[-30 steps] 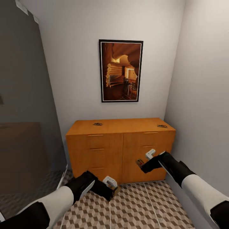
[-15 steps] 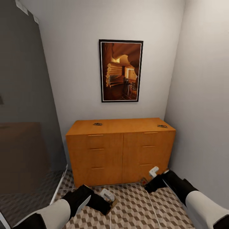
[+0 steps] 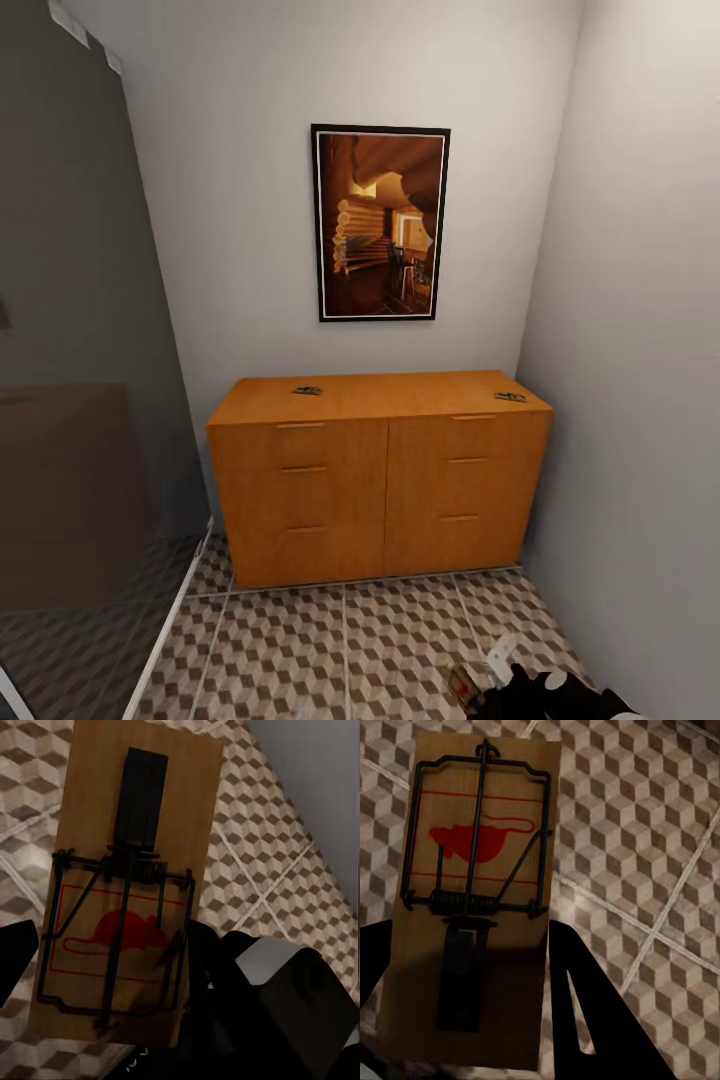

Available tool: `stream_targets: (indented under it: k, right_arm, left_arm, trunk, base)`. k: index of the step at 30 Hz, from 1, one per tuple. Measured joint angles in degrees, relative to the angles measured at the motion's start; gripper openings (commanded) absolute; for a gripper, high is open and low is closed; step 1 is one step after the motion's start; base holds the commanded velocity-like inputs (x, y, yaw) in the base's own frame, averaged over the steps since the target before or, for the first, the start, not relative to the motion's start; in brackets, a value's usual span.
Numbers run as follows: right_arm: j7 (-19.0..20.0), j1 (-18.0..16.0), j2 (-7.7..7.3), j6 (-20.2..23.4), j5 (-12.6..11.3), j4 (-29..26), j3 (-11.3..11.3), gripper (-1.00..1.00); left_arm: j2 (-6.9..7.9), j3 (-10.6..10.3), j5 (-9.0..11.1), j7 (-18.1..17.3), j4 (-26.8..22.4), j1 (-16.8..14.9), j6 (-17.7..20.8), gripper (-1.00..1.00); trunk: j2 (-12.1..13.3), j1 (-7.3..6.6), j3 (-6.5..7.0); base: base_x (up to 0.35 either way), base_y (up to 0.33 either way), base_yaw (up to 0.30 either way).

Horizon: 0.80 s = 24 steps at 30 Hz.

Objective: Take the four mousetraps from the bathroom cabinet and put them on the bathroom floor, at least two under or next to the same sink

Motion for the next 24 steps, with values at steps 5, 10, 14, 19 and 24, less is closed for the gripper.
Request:
stream_targets:
  k: [5, 10, 14, 19, 24]
  right_arm:
    - [-0.02, 1.81, -0.03, -0.33, -0.02, 0.09, -0.10, -1.00]
    - [-0.02, 3.72, 0.02, -0.42, 0.03, 0.11, -0.03, -1.00]
    - [-0.02, 4.44, 0.04, -0.60, 0.11, 0.11, -0.06, -1.00]
    - [0.05, 5.33, 0.48, -2.77, 0.08, 0.10, -0.11, -1.00]
    - [0.06, 5.44, 0.65, -3.09, -0.02, 0.10, -0.20, -1.00]
  left_arm:
    - [0.00, 0.09, 0.04, 0.00, 0.00, 1.05, -0.01, -1.00]
    - [0.07, 0.11, 0.16, 0.00, 0.05, 1.59, -0.01, -1.00]
    - [0.08, 0.12, 0.20, 0.00, 0.08, 1.65, -0.01, -1.00]
    - [0.08, 0.14, 0.21, -0.02, 0.09, 1.73, 0.06, -1.00]
    - [0.14, 0.20, 0.28, 0.00, 0.09, 1.75, 0.07, -1.00]
  trunk:
    - [0.00, 0.00, 0.00]
    - [0.00, 0.00, 0.00]
    - [0.00, 0.00, 0.01]
    - [0.00, 0.00, 0.16]
    - [0.00, 0.00, 0.39]
  base:
    - [0.000, 0.000, 0.000]
    - [0.000, 0.000, 0.000]
    - [0.000, 0.000, -0.034]
    - [0.000, 0.000, -0.233]
    - [0.000, 0.000, -0.283]
